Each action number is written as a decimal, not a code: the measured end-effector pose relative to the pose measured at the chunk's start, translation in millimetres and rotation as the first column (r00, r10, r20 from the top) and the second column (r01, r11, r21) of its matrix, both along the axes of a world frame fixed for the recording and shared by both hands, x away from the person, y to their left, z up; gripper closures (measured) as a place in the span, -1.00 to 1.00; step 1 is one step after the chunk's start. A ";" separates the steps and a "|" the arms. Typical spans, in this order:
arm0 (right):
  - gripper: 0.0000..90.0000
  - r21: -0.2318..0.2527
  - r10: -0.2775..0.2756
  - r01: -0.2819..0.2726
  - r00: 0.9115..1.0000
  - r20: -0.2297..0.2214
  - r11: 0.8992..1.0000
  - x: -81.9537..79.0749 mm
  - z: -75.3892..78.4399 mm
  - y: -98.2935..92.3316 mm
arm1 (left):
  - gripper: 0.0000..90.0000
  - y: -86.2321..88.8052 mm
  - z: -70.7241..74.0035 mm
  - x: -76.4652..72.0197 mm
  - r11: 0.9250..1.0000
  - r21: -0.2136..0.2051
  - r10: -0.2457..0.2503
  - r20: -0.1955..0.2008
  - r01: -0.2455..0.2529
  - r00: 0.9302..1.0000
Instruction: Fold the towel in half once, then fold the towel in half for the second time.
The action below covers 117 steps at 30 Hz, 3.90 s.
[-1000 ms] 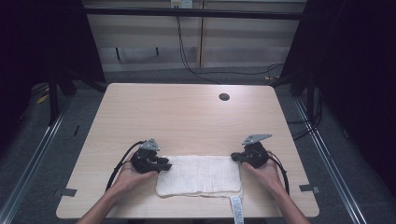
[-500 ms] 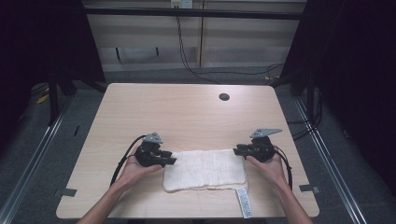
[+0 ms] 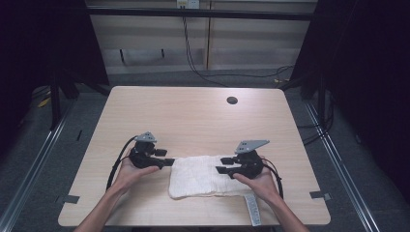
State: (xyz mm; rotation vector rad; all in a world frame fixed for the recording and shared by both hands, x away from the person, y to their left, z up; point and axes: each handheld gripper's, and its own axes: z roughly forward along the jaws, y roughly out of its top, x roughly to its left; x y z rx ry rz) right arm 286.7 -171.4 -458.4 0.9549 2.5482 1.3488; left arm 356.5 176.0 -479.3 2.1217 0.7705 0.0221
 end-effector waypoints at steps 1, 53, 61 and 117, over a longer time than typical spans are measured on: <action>0.30 0.002 0.014 -0.014 1.000 -0.005 1.000 -0.9 -0.9 6.0 | -0.11 -0.1 0.5 -0.2 1.000 -0.002 0.001 0.002 -0.001 1.000; 0.64 -0.191 0.267 -0.252 0.962 0.052 0.949 -28.0 -41.2 145.6 | -0.17 -2.4 -2.7 10.3 0.999 0.027 0.025 0.027 -0.026 0.999; 0.86 -0.164 0.238 -0.231 0.971 0.030 0.959 -23.3 -42.1 141.8 | -0.17 -4.9 -6.8 11.5 1.000 0.020 0.009 0.005 -0.009 1.000; 0.89 -0.061 0.210 -0.213 0.976 -0.053 0.975 -20.5 -18.4 125.8 | 0.91 -9.1 -0.8 5.5 0.992 -0.057 -0.112 -0.060 0.109 0.992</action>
